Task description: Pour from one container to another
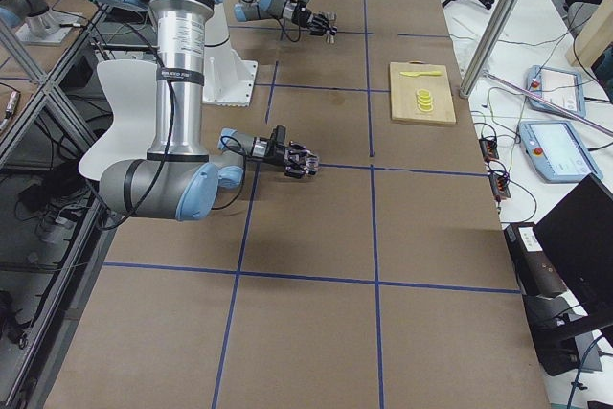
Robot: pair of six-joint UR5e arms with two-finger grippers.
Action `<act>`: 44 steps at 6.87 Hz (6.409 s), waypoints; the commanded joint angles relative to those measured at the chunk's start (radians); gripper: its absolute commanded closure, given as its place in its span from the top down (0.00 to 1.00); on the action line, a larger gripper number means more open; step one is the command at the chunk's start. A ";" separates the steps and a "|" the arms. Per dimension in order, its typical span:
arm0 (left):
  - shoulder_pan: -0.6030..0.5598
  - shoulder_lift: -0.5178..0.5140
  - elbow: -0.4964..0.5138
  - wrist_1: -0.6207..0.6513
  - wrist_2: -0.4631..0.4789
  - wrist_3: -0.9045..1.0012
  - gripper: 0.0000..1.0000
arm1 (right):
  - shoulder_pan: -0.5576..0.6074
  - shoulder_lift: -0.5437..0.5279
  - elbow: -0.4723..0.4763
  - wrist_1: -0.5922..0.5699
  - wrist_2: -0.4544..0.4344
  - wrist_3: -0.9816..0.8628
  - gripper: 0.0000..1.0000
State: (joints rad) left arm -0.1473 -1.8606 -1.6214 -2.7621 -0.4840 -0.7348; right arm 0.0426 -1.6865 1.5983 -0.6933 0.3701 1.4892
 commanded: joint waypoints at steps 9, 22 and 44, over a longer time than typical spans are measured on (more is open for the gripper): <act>0.003 -0.008 -0.006 0.004 -0.020 0.005 0.00 | 0.094 0.180 0.045 0.129 0.058 -0.375 0.00; -0.074 -0.241 0.113 0.012 -0.442 0.227 0.00 | 0.019 0.505 0.416 -0.561 0.090 -0.518 0.00; -0.069 -0.327 0.195 -0.060 -0.493 0.230 0.00 | 0.103 0.642 0.443 -1.000 0.156 -0.736 0.00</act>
State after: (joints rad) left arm -0.2163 -2.1874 -1.4266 -2.8225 -0.9772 -0.5047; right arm 0.1436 -1.0456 2.0414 -1.6886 0.5272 0.7728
